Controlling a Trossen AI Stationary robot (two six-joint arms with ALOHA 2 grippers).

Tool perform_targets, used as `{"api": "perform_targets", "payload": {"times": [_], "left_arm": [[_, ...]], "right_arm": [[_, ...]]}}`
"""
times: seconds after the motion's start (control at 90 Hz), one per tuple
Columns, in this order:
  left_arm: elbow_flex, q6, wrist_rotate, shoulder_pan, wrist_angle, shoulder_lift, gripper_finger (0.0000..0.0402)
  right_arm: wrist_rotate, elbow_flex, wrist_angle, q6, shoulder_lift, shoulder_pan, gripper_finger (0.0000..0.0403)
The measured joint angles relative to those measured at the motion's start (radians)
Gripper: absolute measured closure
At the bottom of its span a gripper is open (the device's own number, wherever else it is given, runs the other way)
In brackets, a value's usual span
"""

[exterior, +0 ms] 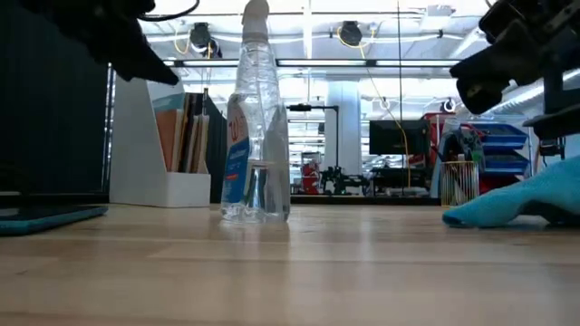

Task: Apply microfiber cloth
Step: Return to Home Position

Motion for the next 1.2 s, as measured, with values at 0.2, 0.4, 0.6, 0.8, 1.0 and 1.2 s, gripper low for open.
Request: {"api": "perform_targets", "payload": {"times": [0.2,0.4,0.6,0.8,1.0,1.2], "left_arm": [[-0.112,0.033,0.078,0.000,0.147,-0.187,0.0386],[-0.264,0.028,0.116,0.000,0.274,-0.366,0.0386],[-0.425,0.046,0.199,0.000,0.408,-0.529,0.0386],[-0.495,0.054,0.176,0.000,0.385,-0.671,0.0386],[-0.500,0.028,0.141,0.000,0.305,-0.744,0.0386],[-0.500,0.071,0.141,0.001,0.304,-0.746,0.0386]], "right_arm": [[0.040,-0.023,-0.004,-0.043,-0.109,-0.019,0.0394],[0.036,-0.023,-0.020,-0.103,-0.187,-0.042,0.0394],[0.031,-0.023,-0.019,-0.145,-0.266,-0.042,0.0394],[-0.018,-0.050,-0.018,-0.151,-0.326,-0.041,0.0394],[-0.020,-0.187,0.080,-0.097,-0.396,-0.040,0.0394],[-0.010,-0.188,0.076,-0.109,-0.395,-0.040,0.0394]]}}
